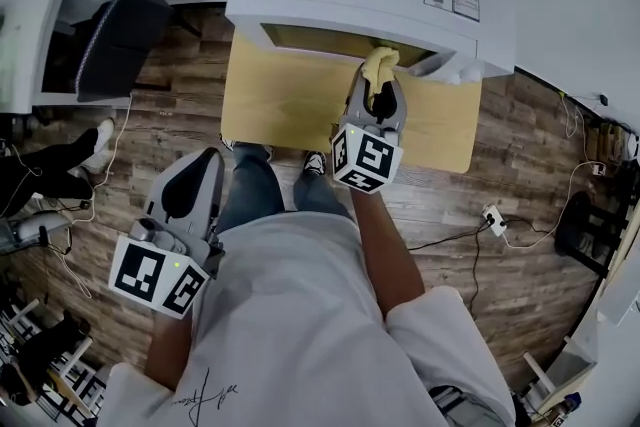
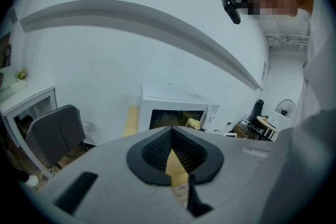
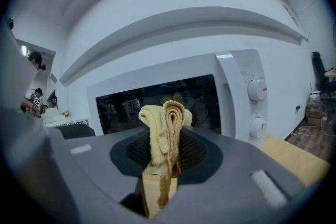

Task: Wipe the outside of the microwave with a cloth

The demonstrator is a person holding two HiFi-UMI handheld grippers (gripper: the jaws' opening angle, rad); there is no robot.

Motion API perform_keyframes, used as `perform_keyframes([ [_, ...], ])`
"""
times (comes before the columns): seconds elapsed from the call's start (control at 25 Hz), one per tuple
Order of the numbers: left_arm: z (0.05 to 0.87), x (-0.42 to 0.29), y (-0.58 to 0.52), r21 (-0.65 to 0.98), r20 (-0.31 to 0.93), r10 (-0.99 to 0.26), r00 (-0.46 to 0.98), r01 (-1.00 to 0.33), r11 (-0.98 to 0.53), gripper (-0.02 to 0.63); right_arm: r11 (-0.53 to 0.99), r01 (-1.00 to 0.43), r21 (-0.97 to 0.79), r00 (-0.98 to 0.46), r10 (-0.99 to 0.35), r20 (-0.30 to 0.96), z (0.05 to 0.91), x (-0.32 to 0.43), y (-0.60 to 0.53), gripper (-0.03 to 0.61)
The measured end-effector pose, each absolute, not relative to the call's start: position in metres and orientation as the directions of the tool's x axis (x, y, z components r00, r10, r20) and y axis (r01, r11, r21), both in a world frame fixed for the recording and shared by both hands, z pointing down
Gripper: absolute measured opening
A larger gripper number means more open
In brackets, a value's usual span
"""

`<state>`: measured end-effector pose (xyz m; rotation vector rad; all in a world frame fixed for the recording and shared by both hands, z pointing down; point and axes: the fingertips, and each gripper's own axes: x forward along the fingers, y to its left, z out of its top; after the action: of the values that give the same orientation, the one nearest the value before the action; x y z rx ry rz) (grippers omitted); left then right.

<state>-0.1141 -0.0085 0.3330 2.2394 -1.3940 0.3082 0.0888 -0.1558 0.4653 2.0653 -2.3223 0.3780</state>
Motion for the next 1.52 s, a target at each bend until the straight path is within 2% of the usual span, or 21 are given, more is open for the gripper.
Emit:
perform_keyframes([
  [0.52, 0.335, -0.136, -0.005, 0.281, 0.44, -0.795, 0.417, -0.905, -0.319, -0.009, 0.246, -0.954, -0.17, -0.274, -0.946, 0.174, 0.47, 0.02, -0.158, 0.12],
  [1.52, 0.332, -0.167, -0.006, 0.275, 0.456, -0.815, 0.358, -0.927, -0.254, -0.009, 0.396, -0.896, -0.2, -0.432, -0.881, 0.192, 0.479, -0.065, -0.161, 0.12],
])
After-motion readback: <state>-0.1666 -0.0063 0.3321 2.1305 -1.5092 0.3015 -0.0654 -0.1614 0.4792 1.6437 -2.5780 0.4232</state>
